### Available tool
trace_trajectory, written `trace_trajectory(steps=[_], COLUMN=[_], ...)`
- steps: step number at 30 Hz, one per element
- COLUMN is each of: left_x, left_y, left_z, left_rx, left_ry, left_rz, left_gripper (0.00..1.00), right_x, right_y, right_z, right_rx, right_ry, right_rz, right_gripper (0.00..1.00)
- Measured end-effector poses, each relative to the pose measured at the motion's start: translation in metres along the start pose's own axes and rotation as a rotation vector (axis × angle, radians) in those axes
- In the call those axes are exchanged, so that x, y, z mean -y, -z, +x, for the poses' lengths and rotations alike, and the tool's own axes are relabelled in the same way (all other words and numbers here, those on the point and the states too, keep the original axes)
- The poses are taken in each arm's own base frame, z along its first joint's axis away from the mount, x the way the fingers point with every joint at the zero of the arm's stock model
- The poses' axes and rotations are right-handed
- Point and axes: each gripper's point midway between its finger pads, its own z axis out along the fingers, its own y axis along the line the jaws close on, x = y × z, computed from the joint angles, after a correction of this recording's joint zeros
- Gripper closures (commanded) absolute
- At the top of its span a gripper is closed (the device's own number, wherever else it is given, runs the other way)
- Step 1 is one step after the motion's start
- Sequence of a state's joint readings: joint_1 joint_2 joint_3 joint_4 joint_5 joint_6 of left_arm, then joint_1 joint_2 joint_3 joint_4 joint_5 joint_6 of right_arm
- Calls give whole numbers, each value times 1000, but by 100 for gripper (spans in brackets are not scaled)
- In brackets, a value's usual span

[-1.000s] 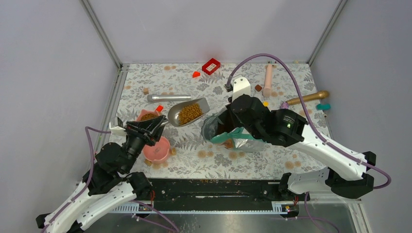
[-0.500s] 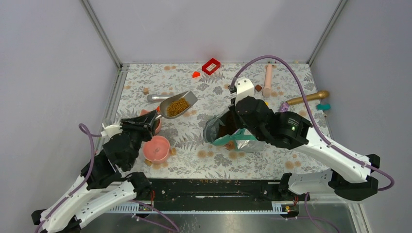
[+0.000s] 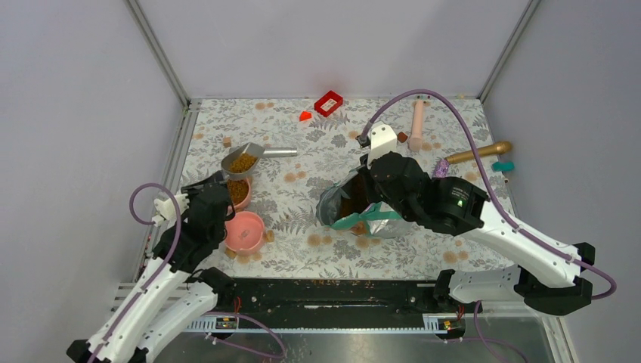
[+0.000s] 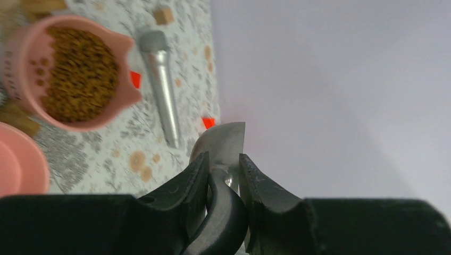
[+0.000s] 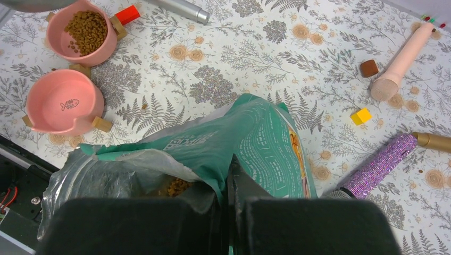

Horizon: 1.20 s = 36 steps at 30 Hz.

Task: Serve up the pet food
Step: Pour the pet food into the pet food bowl.

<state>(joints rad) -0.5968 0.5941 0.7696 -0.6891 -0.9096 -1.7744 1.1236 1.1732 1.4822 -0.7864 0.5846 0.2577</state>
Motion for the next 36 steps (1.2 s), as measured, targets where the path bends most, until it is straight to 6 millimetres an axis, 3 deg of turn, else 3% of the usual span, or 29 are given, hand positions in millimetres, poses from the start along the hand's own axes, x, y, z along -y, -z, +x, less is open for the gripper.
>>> trace_trajectory(steps=[3,6,16,23,36], left_x=[-25,-48,-72,-102,-99], left_y=[-19,-24,0,3,-11], left_z=[-8,-9,-55,-80,-80], left_rx=[48,48,135,252,331], left_ry=[2,-20,60,-59,-286], left_rz=[-55,-91,-64,-157,-264], left_gripper=[100,100,100,100,100], right_x=[0,0,0,1,1], right_y=[-1,-1,0,1,0], right_z=[0,0,0,1,0], right_rx=[3,6,36,38,42], right_ry=[0,3,-7,-8,-8], right_rz=[-1,-3,-16,-16,-16], right_gripper=[100,100,100,100,100])
